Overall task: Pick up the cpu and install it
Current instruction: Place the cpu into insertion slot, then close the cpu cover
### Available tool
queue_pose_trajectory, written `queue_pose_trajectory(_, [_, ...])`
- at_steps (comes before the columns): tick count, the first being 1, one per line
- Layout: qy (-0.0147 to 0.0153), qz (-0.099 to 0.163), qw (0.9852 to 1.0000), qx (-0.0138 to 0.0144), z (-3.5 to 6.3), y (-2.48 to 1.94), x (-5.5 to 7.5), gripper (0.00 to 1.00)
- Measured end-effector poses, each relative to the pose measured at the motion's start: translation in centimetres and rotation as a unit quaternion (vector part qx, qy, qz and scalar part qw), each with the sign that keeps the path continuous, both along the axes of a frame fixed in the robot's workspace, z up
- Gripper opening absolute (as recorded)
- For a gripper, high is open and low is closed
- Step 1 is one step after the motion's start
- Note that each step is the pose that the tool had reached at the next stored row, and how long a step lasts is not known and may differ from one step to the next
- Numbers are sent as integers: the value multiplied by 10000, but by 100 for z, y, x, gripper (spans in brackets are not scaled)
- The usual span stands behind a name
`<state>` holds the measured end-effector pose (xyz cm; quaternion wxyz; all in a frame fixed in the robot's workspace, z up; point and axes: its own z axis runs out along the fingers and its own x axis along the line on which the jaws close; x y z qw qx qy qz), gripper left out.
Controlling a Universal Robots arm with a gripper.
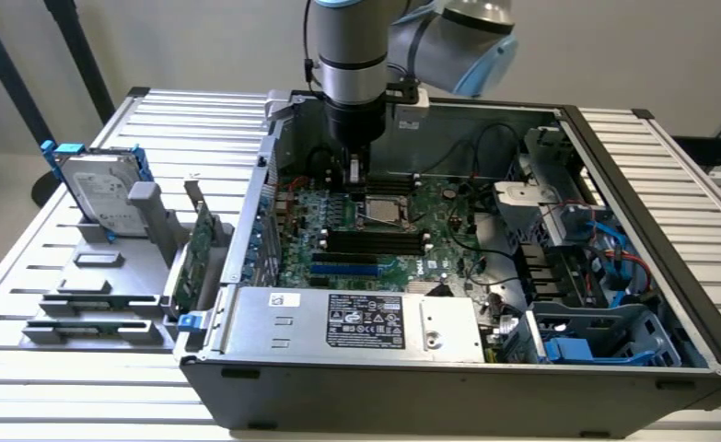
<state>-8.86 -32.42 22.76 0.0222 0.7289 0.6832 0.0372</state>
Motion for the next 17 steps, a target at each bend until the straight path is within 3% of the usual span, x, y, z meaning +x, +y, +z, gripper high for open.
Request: queue_pose_trajectory(17, [0, 0, 10000, 6, 1, 0, 40, 11])
